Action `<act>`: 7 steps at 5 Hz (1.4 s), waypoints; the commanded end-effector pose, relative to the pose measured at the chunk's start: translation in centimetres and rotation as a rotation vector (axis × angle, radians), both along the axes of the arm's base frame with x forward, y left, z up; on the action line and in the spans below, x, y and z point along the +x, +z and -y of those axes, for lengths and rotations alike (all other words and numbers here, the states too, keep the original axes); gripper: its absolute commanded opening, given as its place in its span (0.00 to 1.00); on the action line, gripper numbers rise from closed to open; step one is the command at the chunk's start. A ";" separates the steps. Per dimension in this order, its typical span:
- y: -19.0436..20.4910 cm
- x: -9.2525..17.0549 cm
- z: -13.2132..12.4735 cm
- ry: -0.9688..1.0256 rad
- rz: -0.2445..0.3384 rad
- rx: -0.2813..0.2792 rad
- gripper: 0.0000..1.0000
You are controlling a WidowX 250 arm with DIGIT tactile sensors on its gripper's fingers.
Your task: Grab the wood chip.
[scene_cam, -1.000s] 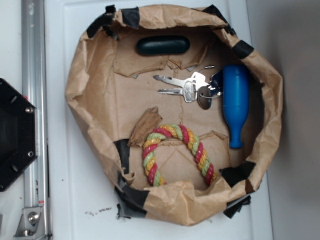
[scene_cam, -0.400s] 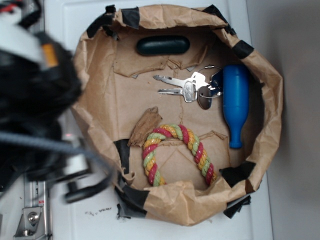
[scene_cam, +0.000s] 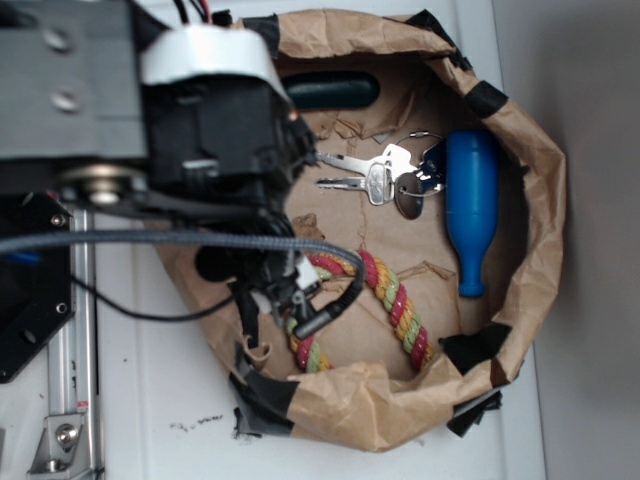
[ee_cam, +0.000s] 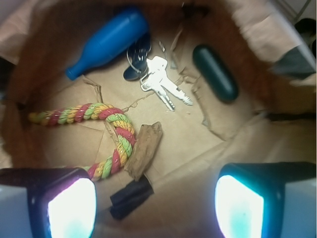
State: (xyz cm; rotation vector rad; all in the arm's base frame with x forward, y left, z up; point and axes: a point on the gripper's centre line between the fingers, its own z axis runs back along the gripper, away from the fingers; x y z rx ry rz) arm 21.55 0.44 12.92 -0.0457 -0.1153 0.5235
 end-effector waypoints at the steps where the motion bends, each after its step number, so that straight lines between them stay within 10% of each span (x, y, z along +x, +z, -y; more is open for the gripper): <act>1: 0.4 0.1 -1.0 0.022 0.031 0.001 1.00; 3: -9.3 1.6 0.2 -0.265 -0.054 0.068 1.00; 7: -9.4 -1.3 1.8 -0.372 -0.045 0.007 1.00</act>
